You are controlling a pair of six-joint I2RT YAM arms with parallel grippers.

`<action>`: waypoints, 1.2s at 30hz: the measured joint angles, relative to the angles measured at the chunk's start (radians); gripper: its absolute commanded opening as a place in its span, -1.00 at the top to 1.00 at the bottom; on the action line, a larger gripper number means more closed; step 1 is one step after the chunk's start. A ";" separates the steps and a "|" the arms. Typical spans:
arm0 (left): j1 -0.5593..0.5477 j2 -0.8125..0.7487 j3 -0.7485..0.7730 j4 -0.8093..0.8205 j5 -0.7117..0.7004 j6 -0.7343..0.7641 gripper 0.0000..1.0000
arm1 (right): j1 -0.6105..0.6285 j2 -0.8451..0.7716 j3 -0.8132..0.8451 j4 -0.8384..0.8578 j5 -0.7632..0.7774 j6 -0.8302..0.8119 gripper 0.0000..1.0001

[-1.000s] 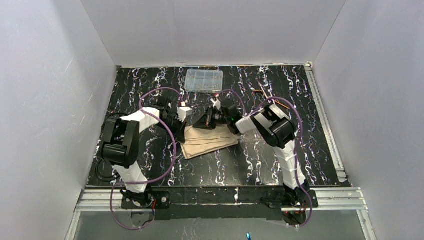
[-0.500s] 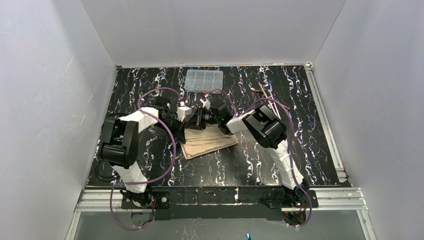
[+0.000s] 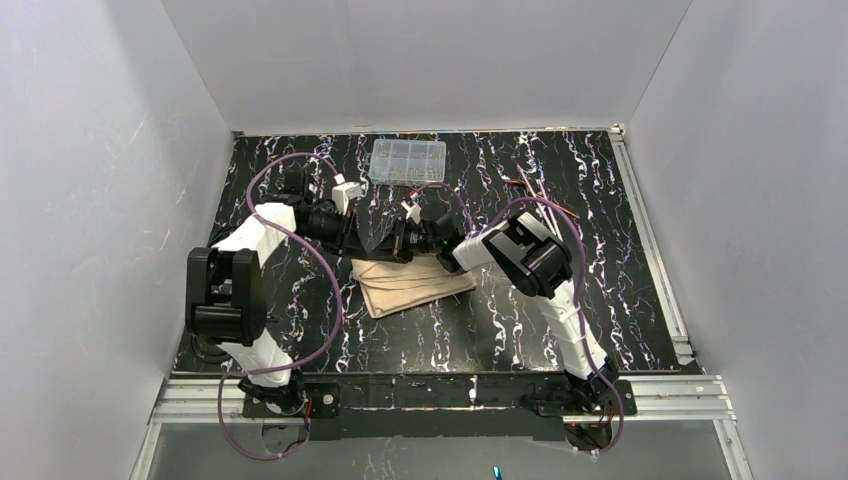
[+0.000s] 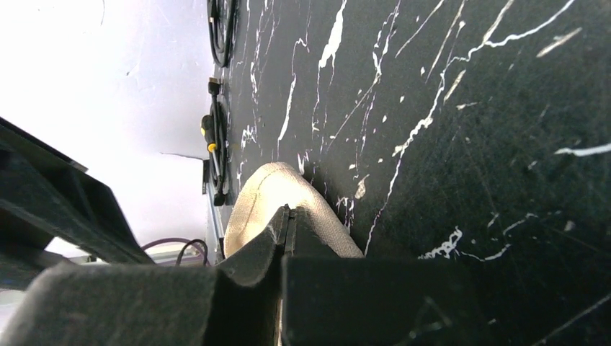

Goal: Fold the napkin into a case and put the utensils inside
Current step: Smooth out the 2/3-rectangle-folded napkin at the center of the board.

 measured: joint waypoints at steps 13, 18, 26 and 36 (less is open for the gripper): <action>0.051 0.184 -0.023 -0.024 -0.094 -0.012 0.98 | 0.008 -0.028 -0.028 -0.015 0.040 -0.031 0.97; 0.050 0.201 -0.023 -0.026 -0.150 0.006 0.96 | 0.008 -0.043 -0.028 -0.044 0.043 -0.037 0.97; 0.044 0.202 -0.024 -0.017 -0.187 0.023 0.91 | -0.016 -0.164 -0.068 -0.092 0.010 -0.043 0.97; 0.034 0.112 -0.035 -0.033 -0.187 0.023 0.61 | -0.204 -0.371 -0.314 -0.159 -0.011 -0.137 0.97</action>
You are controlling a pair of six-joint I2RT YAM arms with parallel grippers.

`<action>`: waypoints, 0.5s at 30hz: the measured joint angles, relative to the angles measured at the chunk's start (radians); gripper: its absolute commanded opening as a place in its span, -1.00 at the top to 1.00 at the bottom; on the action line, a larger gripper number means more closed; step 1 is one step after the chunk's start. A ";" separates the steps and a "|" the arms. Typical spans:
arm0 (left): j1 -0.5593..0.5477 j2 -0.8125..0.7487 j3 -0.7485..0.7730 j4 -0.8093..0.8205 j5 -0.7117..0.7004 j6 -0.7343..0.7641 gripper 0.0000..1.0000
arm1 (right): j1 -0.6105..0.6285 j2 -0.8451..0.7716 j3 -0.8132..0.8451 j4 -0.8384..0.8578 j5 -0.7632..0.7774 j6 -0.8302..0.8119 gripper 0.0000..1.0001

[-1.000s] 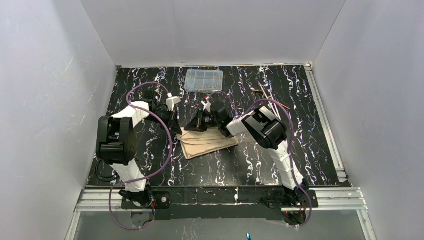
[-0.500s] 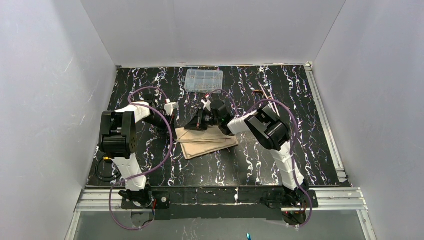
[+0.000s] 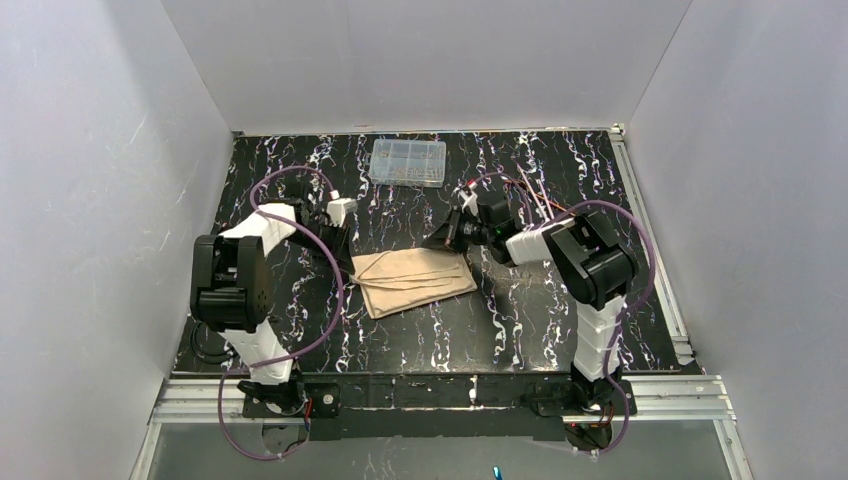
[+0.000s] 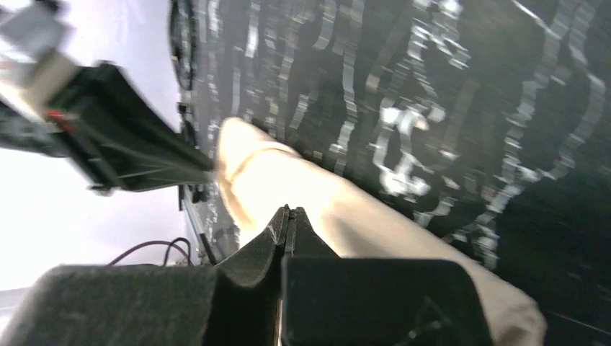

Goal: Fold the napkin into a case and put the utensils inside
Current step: Smooth out the 2/3-rectangle-folded napkin at the center of the board.

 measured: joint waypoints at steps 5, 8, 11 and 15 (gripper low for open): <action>0.000 -0.062 0.076 -0.109 0.001 0.010 0.28 | -0.017 0.082 -0.022 -0.047 -0.019 -0.031 0.95; 0.000 -0.108 0.152 -0.189 -0.002 0.021 0.18 | -0.015 0.079 -0.016 -0.059 -0.033 -0.047 0.89; 0.000 -0.177 0.259 -0.300 0.000 0.035 0.07 | -0.009 0.027 0.004 -0.156 -0.014 -0.096 0.79; 0.000 -0.283 0.385 -0.425 0.025 0.052 -0.32 | 0.024 -0.145 0.076 -0.352 0.057 -0.212 0.58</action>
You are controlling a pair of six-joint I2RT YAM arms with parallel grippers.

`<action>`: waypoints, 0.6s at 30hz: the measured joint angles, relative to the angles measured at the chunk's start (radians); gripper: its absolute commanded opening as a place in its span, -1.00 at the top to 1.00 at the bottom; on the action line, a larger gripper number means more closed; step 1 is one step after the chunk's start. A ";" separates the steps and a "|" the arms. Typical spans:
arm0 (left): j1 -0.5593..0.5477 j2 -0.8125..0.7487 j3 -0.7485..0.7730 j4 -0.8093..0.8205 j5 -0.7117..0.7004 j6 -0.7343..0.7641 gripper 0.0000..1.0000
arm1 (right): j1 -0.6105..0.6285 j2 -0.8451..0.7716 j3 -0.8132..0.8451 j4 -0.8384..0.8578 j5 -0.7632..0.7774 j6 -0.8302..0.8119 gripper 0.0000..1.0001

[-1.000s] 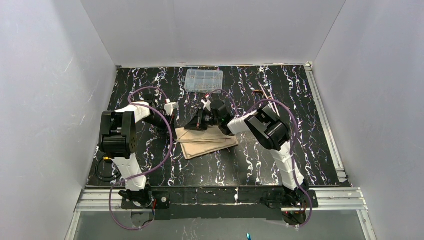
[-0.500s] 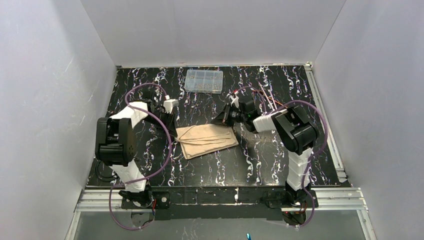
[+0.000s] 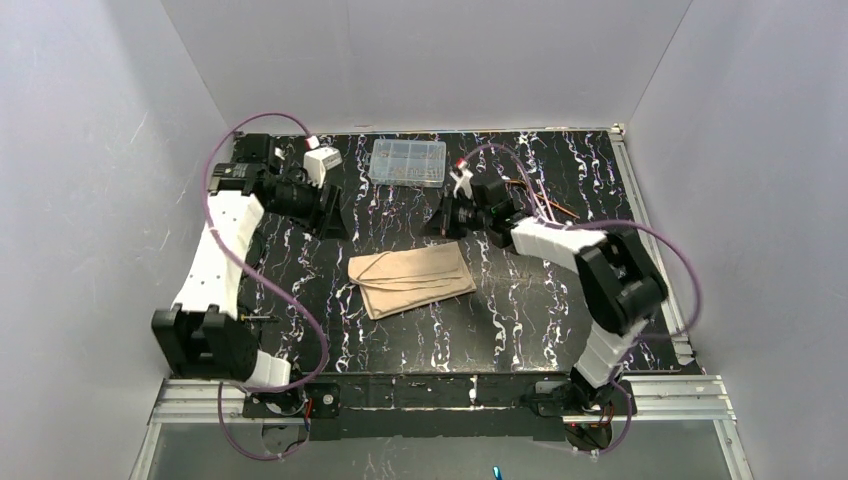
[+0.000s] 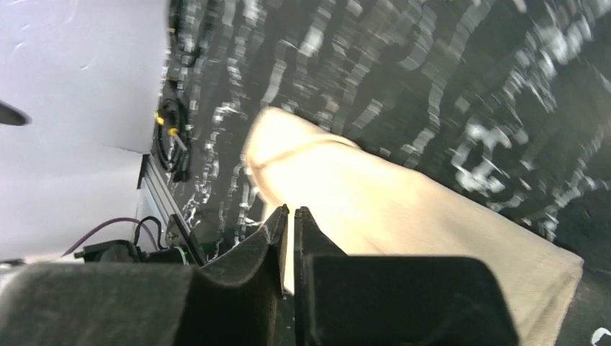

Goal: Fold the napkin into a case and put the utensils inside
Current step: Smooth out the 2/3-rectangle-folded napkin at the center of the board.

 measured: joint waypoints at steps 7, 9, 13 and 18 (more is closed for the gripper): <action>0.000 -0.168 0.039 -0.178 0.063 -0.007 -0.47 | 0.203 -0.328 0.096 -0.156 0.175 -0.249 0.32; 0.000 -0.185 0.035 -0.224 0.108 -0.014 -0.43 | 0.286 -0.381 0.092 -0.177 0.220 -0.309 0.34; 0.000 -0.175 0.029 -0.311 0.262 -0.018 -0.40 | 0.399 -0.435 0.021 -0.158 0.279 -0.396 0.28; 0.000 -0.143 0.032 -0.433 0.423 0.082 -0.39 | 0.424 -0.486 -0.126 -0.083 0.266 -0.422 0.20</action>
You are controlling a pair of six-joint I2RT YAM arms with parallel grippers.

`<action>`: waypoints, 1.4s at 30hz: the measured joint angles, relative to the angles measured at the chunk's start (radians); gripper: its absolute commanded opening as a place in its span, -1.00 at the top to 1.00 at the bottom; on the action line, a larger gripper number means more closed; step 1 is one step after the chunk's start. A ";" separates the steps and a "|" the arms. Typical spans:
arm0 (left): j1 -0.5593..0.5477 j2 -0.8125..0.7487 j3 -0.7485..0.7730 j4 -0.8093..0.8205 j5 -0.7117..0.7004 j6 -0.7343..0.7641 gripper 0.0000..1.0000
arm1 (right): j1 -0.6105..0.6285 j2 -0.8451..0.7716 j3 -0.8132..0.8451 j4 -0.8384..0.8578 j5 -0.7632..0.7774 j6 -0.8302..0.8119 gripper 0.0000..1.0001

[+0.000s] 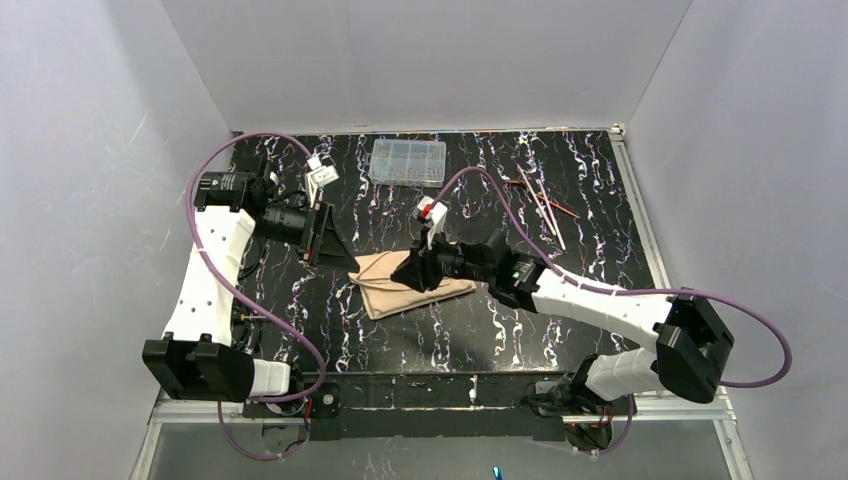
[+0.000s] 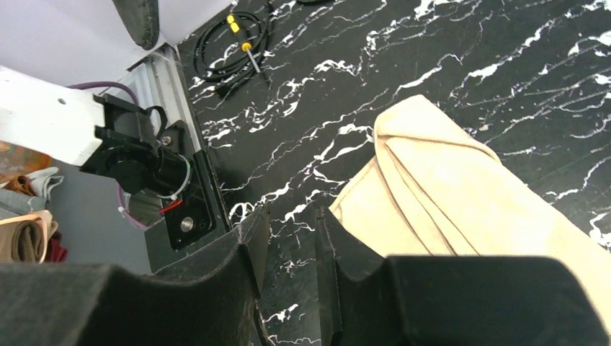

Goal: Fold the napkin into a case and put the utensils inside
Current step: Smooth out the 2/3-rectangle-folded napkin at the center of the board.

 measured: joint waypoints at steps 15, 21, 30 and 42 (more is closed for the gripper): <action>0.000 0.041 -0.032 -0.018 0.148 0.121 -0.38 | 0.018 0.048 0.010 0.275 -0.150 0.088 -0.18; -0.001 0.050 -0.060 -0.018 0.169 0.108 -0.38 | 0.019 0.145 0.076 0.298 -0.157 0.114 -0.05; 0.000 0.080 -0.076 -0.016 0.174 0.172 -0.38 | -0.008 0.208 0.101 0.367 -0.211 0.194 0.97; -0.002 0.098 -0.076 -0.019 0.171 0.187 -0.38 | -0.096 0.158 0.011 0.362 -0.230 0.224 0.97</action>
